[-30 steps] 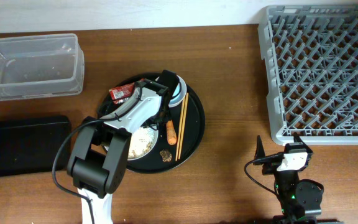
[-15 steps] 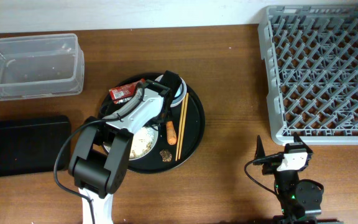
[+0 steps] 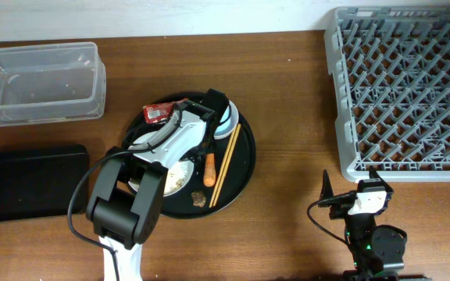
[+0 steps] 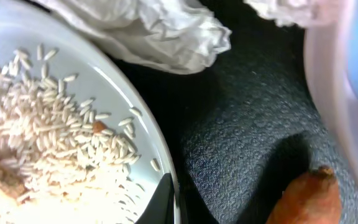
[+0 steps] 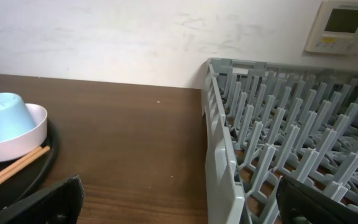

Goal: Sort waste into correct bins and load items into the dishwasher rack
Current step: 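Lower the left gripper and grasp the white plate's rim, then lift the plate with the left gripper toward the black tray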

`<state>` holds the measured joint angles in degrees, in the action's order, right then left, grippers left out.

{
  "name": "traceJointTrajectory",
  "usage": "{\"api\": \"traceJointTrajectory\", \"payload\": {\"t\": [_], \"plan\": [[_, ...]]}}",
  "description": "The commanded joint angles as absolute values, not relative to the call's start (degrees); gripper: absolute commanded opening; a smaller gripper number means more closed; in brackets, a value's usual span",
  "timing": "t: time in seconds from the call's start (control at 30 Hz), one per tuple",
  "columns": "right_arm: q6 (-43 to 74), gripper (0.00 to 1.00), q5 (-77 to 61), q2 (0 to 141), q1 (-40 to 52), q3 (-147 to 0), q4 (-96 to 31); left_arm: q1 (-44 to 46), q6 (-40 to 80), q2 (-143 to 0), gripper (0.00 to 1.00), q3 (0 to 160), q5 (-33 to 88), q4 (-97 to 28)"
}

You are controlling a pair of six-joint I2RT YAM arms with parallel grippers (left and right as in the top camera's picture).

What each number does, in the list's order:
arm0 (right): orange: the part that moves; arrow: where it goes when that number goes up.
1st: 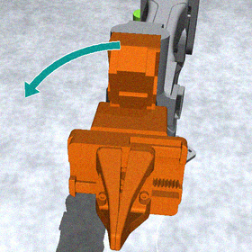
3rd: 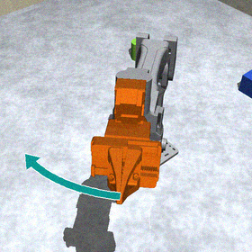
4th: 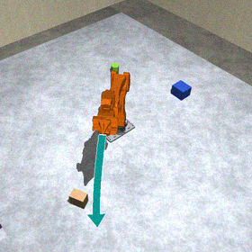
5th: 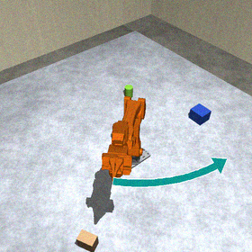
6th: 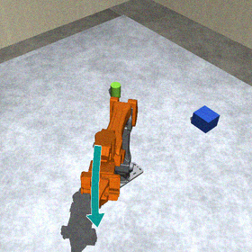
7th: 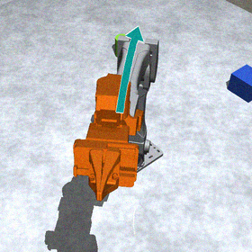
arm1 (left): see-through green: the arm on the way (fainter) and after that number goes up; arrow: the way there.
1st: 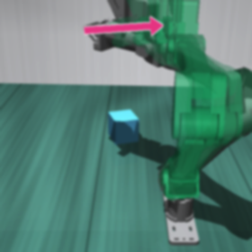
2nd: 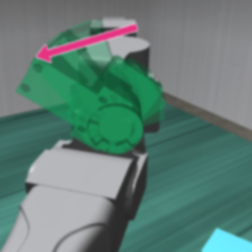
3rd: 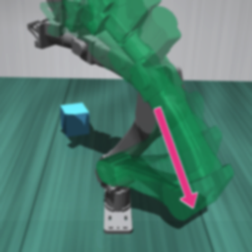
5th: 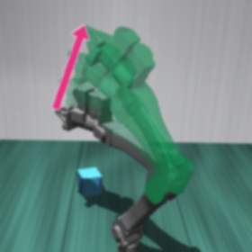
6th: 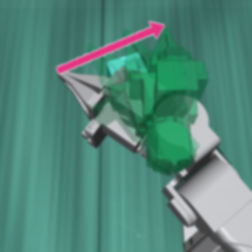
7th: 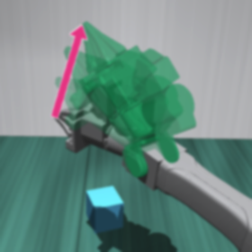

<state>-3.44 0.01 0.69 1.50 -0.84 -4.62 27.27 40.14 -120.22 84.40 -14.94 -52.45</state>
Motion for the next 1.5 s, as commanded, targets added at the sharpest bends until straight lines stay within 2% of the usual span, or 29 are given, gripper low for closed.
{"api": "traceJointTrajectory", "payload": {"t": [0.0, 1.47], "plan": [[-3.57, 0.98, 0.51, 0.21, 1.87, -0.32, -4.69, 26.89, 39.88, -122.45, 0.01, 83.74, -14.33, -52.36], [-3.6, 0.98, 0.51, 0.21, 1.87, -0.32, -4.69, 27.11, 39.88, -121.8, 0.01, 95.0, -21.04, -69.89]]}}
